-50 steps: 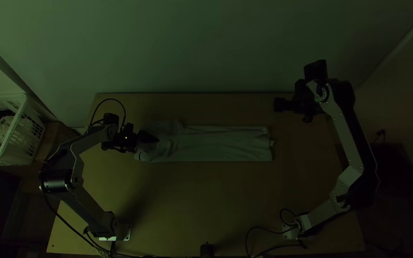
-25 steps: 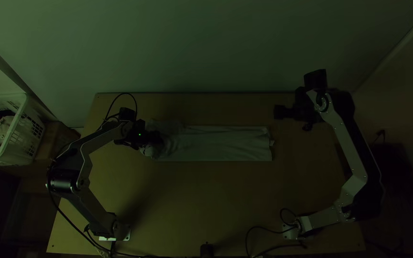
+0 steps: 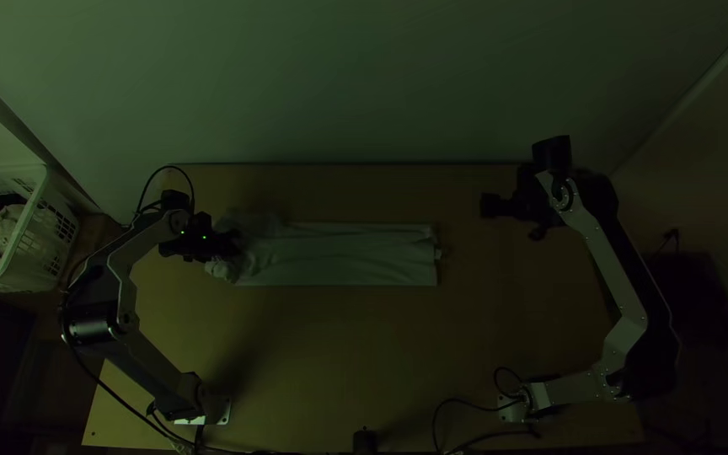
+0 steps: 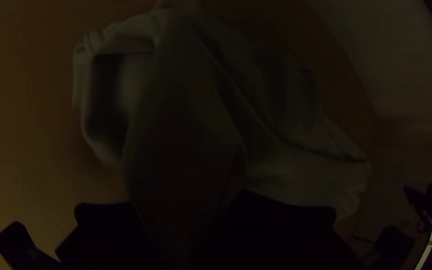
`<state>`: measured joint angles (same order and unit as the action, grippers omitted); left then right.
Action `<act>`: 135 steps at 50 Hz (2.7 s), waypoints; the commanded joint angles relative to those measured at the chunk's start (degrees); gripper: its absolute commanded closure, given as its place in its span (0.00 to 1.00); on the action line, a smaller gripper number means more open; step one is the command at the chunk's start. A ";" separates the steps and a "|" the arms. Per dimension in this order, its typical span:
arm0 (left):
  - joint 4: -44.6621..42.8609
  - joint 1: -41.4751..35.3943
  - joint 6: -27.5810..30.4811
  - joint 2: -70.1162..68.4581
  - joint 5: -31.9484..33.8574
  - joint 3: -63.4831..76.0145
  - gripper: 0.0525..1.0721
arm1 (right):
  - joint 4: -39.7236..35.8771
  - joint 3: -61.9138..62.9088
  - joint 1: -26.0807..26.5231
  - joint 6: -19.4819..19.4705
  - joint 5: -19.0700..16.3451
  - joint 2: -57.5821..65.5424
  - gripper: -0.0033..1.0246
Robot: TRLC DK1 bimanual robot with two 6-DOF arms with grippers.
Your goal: Fold the t-shirt
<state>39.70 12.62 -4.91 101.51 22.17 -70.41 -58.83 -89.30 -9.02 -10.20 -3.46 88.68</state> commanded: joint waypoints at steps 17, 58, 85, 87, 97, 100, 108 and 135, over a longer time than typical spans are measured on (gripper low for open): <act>12.24 16.12 14.49 -1.58 -4.95 -13.61 0.97 | 3.02 4.22 0.05 0.97 0.30 -2.73 0.04; 28.76 -21.68 2.62 -6.77 -11.98 -28.29 0.97 | 3.46 8.09 4.80 1.93 0.30 -8.97 0.04; 28.68 -39.43 -5.82 10.46 -13.56 -40.07 0.97 | 4.69 15.29 8.75 2.29 0.30 -13.80 0.04; 28.68 -40.66 -5.99 11.86 -13.74 -40.95 0.97 | 4.69 15.73 8.84 2.37 0.30 -13.89 0.04; 29.03 -46.11 -5.90 19.16 -14.00 -47.71 0.89 | 5.65 18.37 8.84 2.29 0.21 -14.24 0.04; 29.03 -47.34 -6.17 21.97 -13.91 -51.05 0.34 | 6.18 19.51 8.75 2.11 0.21 -14.50 0.04; 26.30 -49.62 -7.57 26.45 -13.91 -58.61 0.04 | 6.71 21.71 8.14 1.67 0.21 -15.47 0.04; 30.87 -48.31 -6.52 18.98 -13.56 -57.91 0.04 | 9.43 22.32 5.50 1.58 0.21 -15.12 0.04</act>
<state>68.55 -36.51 -11.97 125.01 8.32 -127.96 -49.93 -67.05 -2.70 -8.49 -3.46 73.69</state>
